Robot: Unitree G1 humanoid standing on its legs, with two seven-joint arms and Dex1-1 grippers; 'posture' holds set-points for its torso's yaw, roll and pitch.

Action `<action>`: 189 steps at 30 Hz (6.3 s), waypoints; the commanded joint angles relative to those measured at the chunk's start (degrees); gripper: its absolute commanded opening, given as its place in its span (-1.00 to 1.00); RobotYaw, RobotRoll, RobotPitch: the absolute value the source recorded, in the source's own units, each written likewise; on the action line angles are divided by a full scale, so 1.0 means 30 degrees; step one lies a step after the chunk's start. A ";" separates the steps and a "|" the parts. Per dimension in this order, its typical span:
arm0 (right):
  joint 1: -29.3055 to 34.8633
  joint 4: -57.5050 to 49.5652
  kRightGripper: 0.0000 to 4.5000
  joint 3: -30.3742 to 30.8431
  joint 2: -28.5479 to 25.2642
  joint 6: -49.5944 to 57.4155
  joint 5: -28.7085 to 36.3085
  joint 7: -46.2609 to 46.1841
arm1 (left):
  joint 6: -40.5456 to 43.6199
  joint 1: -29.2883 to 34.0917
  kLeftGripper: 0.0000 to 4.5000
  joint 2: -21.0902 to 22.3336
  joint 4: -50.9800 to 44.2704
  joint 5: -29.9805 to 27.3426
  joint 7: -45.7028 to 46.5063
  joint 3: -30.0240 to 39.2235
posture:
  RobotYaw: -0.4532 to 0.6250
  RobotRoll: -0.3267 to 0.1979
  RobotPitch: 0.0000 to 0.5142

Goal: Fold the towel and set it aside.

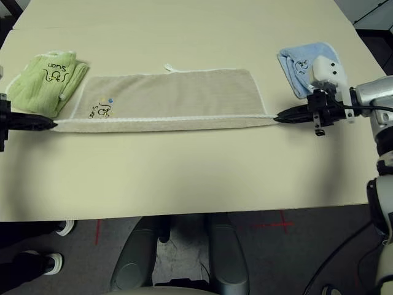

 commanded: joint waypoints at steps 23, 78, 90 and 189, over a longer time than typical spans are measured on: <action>-0.2535 0.3603 -1.00 -0.1882 0.1941 -0.3215 -0.5883 -1.1440 | -0.8582 -0.7557 -0.99 -0.4699 1.0478 0.5416 0.7261 -0.1267 | -0.11 0.25 0.16; -0.2695 0.3539 0.31 -0.4182 0.4875 -0.1984 -0.6638 -1.7371 | -1.1471 -0.7440 0.31 -0.6466 1.2250 0.6823 1.3484 -0.0741 | -0.13 0.25 0.13; -0.1865 0.2354 0.99 -0.9262 0.4789 0.2117 -0.0008 -0.7702 | -0.7674 -0.6691 0.99 -0.6228 0.8110 0.2445 0.5379 0.1947 | -0.13 0.25 0.11; 0.7212 -1.2267 -0.97 -1.5709 0.8555 1.8593 1.1965 -2.3743 | -0.5960 0.5358 1.00 -0.7864 -0.4745 -0.1894 0.8447 0.2770 | -0.19 0.25 -0.02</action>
